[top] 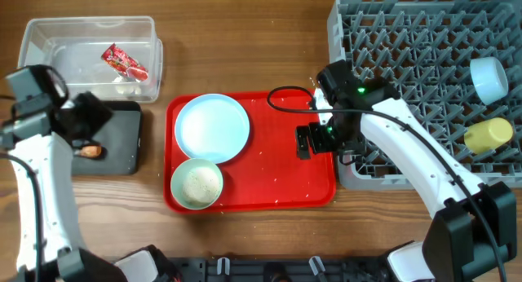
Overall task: Sort waste into correct bins and load items into the dishwasher rack
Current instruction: 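Place the carrot onto the black tray with the left gripper, then move the right gripper to the light blue plate edge and grasp it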
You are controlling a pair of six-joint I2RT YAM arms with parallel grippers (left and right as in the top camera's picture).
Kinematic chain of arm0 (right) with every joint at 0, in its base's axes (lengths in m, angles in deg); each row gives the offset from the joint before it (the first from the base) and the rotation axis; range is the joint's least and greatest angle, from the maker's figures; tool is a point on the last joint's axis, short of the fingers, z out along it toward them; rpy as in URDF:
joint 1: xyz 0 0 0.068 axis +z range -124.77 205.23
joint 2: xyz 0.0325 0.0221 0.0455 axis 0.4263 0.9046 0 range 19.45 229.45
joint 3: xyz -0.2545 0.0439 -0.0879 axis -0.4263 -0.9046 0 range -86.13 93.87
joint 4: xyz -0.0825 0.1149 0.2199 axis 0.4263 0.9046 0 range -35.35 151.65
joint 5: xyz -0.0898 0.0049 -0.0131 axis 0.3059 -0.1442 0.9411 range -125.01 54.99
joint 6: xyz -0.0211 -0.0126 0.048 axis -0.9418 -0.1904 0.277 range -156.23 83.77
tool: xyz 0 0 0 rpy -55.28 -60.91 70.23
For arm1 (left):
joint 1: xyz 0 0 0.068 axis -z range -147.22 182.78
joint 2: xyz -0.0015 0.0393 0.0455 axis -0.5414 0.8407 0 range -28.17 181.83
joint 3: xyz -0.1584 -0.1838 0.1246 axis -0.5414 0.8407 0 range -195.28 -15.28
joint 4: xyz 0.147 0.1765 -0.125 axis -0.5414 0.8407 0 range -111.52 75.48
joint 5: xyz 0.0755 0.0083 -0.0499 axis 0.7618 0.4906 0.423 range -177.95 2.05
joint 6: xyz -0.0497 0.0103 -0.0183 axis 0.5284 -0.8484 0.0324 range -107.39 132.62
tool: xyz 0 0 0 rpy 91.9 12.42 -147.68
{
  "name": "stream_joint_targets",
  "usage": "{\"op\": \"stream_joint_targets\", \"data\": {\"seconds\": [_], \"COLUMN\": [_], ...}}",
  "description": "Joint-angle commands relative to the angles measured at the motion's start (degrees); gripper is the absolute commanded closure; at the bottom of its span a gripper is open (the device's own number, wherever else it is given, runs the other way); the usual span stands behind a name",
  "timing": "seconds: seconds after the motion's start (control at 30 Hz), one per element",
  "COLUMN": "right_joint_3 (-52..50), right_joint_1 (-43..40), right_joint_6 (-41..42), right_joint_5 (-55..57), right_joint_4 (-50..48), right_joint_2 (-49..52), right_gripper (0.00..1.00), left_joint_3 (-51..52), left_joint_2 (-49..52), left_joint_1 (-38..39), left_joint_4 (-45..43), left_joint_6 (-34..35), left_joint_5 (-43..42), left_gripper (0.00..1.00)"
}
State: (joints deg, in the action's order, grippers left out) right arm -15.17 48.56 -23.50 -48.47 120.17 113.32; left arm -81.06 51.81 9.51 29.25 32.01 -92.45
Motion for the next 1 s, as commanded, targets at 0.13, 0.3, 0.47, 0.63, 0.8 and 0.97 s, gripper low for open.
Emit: {"op": "stream_joint_targets", "data": {"seconds": [0.13,0.3,0.47,0.63,0.8,0.97], "right_joint_3": [1.09,1.9,1.9,1.88,1.9,1.9], "right_joint_1": [-0.74,-0.68,-0.68,1.05,8.61,13.92], "right_joint_6": [-6.58,-6.62,-3.76,-1.73,3.26,8.79], "right_joint_5": [-8.94,-13.46,-13.14,-12.85,-2.25,6.16], "right_joint_4": [-3.37,-6.82,-9.81,-14.34,-19.91,-27.61], "right_joint_2": [0.37,0.37,0.39,0.44,0.48,2.82], "right_gripper": [0.0,0.0,0.0,0.01,0.01,0.08], "left_joint_3": [-0.83,-0.48,1.2,1.31,1.27,1.27], "left_joint_2": [-1.97,-1.86,-0.7,0.5,0.15,-0.17], "left_joint_1": [17.42,24.87,29.22,29.7,25.16,18.12], "left_joint_4": [15.21,17.25,12.24,10.6,10.36,10.78], "left_joint_6": [-2.64,-2.47,-2.43,1.01,1.31,5.07], "left_joint_5": [-1.92,-1.88,-1.46,3.54,3.69,3.3], "left_gripper": [0.16,0.15,0.15,0.13,0.09,0.06]}}
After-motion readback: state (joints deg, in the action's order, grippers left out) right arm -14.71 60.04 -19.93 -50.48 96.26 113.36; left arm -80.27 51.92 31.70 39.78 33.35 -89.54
